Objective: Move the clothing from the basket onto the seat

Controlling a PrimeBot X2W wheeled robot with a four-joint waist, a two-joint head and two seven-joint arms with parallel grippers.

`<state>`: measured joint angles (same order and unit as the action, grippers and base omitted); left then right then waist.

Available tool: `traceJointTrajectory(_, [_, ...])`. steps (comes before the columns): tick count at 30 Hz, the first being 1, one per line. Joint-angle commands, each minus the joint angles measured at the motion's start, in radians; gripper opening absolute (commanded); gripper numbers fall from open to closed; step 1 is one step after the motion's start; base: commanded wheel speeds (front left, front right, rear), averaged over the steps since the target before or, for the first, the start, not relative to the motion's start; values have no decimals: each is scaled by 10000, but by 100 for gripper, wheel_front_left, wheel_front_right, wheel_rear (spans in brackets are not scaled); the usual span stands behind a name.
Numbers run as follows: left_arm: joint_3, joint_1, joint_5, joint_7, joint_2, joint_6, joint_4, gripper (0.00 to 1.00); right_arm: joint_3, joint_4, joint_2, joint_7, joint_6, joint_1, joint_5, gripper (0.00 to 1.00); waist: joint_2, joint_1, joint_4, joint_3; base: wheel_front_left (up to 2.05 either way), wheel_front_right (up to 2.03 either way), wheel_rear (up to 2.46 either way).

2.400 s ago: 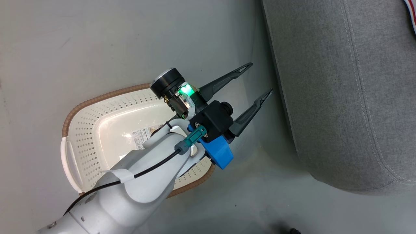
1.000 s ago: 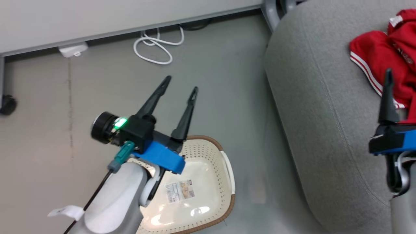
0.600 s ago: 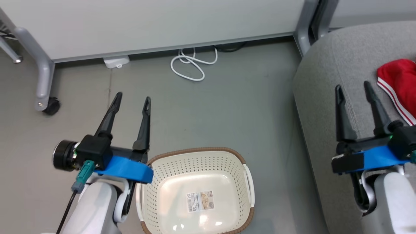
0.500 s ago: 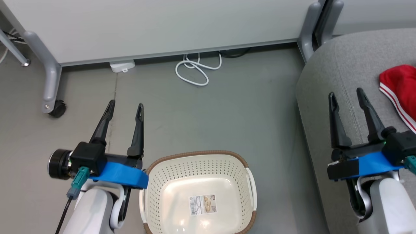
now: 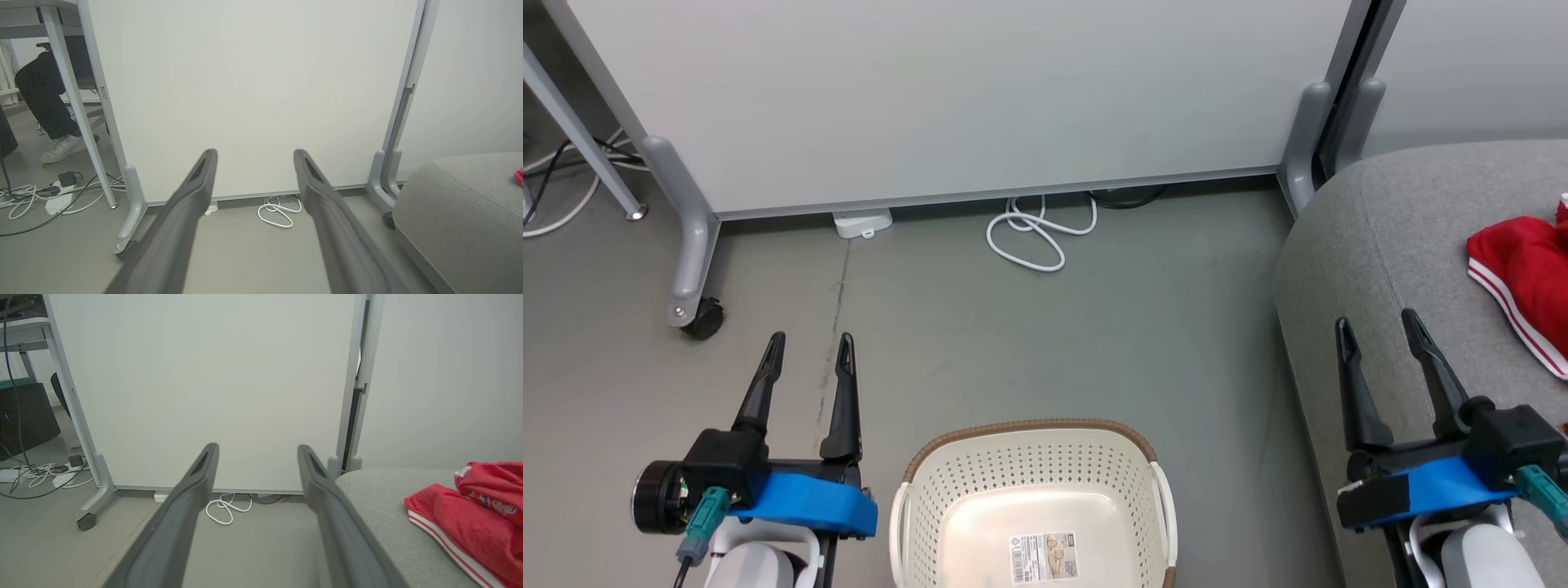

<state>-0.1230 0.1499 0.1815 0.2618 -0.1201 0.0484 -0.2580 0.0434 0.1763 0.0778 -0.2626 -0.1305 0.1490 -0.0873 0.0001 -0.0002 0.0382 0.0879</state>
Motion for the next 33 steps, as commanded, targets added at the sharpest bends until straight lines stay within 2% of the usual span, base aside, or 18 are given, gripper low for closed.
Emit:
traceJointTrajectory(1, [98, -100, -63, 48, 32, 22, 22, 100, 34, -12, -51, -34, -5, -232, 69, 100, -1, 2, -2, -71, 0, 0, 0])
traceJointTrajectory(11, [420, -488, -357, 48, 375, 189, 12, 100, 261, 51, -210, -34, -5, -839, 39, 100, -1, 2, -7, -343, 0, 0, 0])
traceJointTrajectory(29, [739, -545, -681, 48, 550, 435, -211, 100, 342, 157, -279, -34, -5, -967, -140, 100, -1, 2, -97, -523, 0, 0, 0])
traceJointTrajectory(30, [711, -518, -619, -8, 556, 401, -239, 0, 322, 178, -259, 2, 0, -918, -116, 0, -1, 2, -97, -523, 0, 0, 0])
traceJointTrajectory(33, [723, -725, -558, -71, 602, 402, -511, 0, 323, 466, -286, 70, 0, -980, -155, 0, -1, 2, -100, -527, 0, 0, 0])
